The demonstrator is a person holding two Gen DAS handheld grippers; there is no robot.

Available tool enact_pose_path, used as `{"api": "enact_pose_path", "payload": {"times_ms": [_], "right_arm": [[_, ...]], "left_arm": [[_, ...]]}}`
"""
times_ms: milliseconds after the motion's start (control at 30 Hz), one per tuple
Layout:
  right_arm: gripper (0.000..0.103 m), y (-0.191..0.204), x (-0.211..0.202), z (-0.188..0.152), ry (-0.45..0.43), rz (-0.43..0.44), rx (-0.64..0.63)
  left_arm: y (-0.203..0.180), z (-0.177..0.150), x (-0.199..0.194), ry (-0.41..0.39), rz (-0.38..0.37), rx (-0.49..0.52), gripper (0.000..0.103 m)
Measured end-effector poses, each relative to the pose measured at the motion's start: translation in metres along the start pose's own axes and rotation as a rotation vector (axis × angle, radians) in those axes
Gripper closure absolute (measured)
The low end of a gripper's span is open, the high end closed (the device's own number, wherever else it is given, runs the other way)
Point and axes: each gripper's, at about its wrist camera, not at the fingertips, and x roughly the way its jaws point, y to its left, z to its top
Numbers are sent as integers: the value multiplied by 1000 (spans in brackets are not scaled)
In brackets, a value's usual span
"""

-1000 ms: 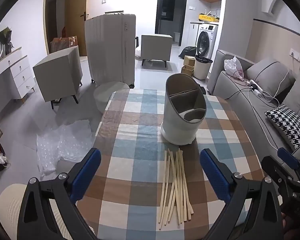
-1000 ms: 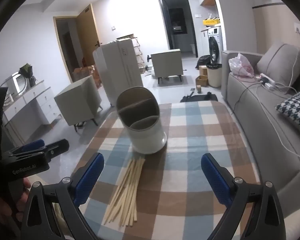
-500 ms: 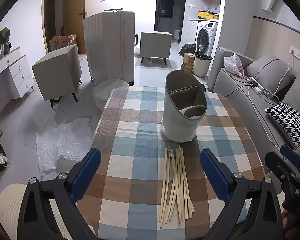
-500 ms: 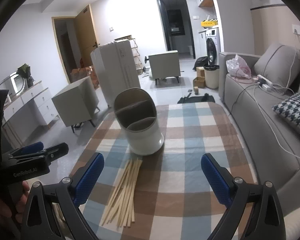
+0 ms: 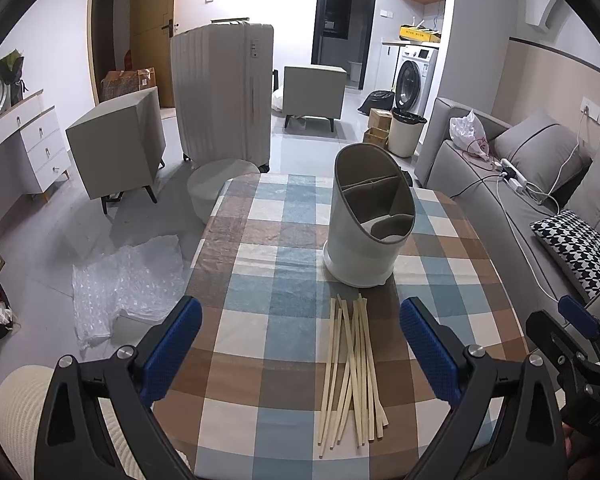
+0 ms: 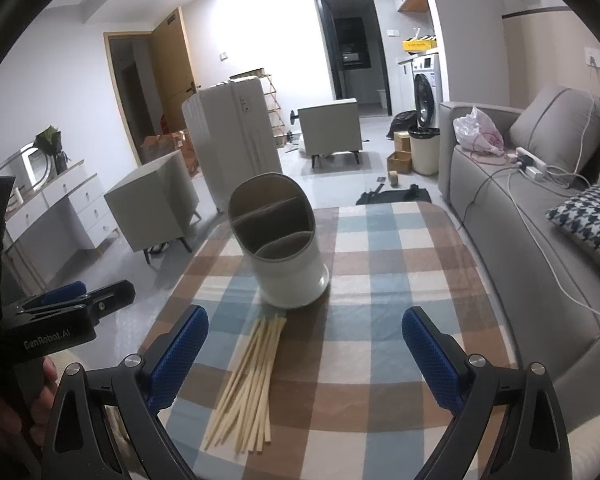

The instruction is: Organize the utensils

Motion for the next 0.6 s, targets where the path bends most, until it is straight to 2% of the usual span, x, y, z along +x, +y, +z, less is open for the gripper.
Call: {"api": "enact_pose_path", "payload": {"times_ms": [600], "right_arm": [[5,1,0,0,3,-2,-5]], "left_arm": [[0,1,0,-1,-1,-2,6]]}}
